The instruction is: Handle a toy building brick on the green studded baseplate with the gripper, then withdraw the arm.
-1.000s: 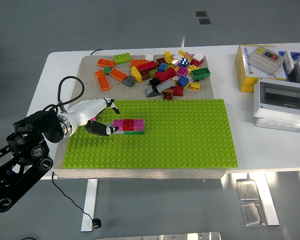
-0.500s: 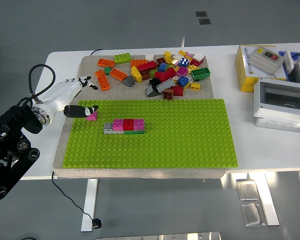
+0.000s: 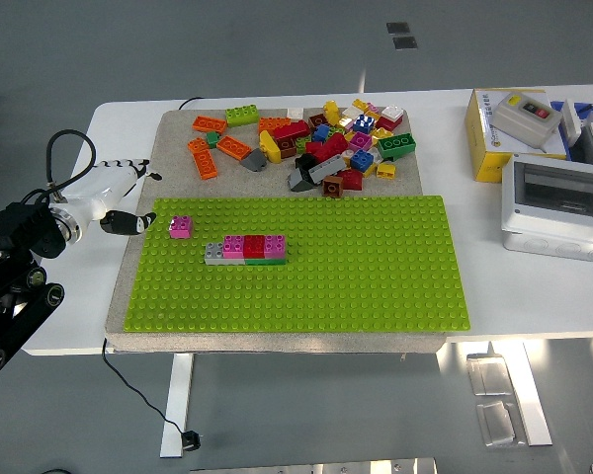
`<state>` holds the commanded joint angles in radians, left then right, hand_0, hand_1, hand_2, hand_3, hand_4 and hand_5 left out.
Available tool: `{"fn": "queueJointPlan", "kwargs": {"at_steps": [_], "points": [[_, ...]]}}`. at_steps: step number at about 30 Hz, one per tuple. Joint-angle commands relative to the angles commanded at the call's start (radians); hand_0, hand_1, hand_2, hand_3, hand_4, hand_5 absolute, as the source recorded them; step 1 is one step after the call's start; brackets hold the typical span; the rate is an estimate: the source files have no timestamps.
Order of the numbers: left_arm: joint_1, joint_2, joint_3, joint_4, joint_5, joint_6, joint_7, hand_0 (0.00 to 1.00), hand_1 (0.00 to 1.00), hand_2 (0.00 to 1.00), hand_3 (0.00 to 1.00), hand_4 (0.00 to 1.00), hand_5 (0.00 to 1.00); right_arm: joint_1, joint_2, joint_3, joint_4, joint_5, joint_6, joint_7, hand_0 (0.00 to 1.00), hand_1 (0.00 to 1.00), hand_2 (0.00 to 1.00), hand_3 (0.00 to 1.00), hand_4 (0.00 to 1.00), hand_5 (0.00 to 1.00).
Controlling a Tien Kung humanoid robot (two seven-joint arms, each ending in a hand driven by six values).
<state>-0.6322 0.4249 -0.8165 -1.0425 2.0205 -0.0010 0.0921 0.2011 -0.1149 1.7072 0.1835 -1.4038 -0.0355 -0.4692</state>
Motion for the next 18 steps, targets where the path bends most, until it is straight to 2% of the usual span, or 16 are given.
{"fn": "queueJointPlan", "kwargs": {"at_steps": [7, 11, 14, 18], "points": [[0.013, -0.03, -0.028, 0.007, -0.009, -0.026, 0.03, 0.997, 0.998, 0.998, 0.943, 0.685, 0.247, 0.0, -0.002, -0.002, -0.001, 0.0, 0.001, 0.0, 0.648, 0.565, 0.593, 0.749, 0.634, 0.998], [0.01, -0.07, -0.034, 0.007, -0.012, -0.049, 0.048, 0.998, 0.998, 0.998, 0.938, 0.693, 0.249, 0.003, -0.001, -0.004, -0.001, 0.005, 0.0, -0.001, 0.649, 0.563, 0.593, 0.751, 0.633, 0.998], [0.001, -0.094, -0.025, 0.025, -0.011, -0.051, 0.048, 0.998, 0.998, 0.998, 0.915, 0.685, 0.237, 0.005, 0.001, -0.003, -0.001, 0.006, 0.0, -0.001, 0.651, 0.565, 0.594, 0.75, 0.632, 0.998], [-0.004, -0.106, -0.011, 0.051, -0.013, -0.037, 0.03, 0.998, 0.998, 0.998, 0.915, 0.685, 0.237, 0.008, 0.001, 0.003, -0.001, -0.003, 0.0, -0.001, 0.651, 0.565, 0.594, 0.75, 0.632, 0.998]]}}
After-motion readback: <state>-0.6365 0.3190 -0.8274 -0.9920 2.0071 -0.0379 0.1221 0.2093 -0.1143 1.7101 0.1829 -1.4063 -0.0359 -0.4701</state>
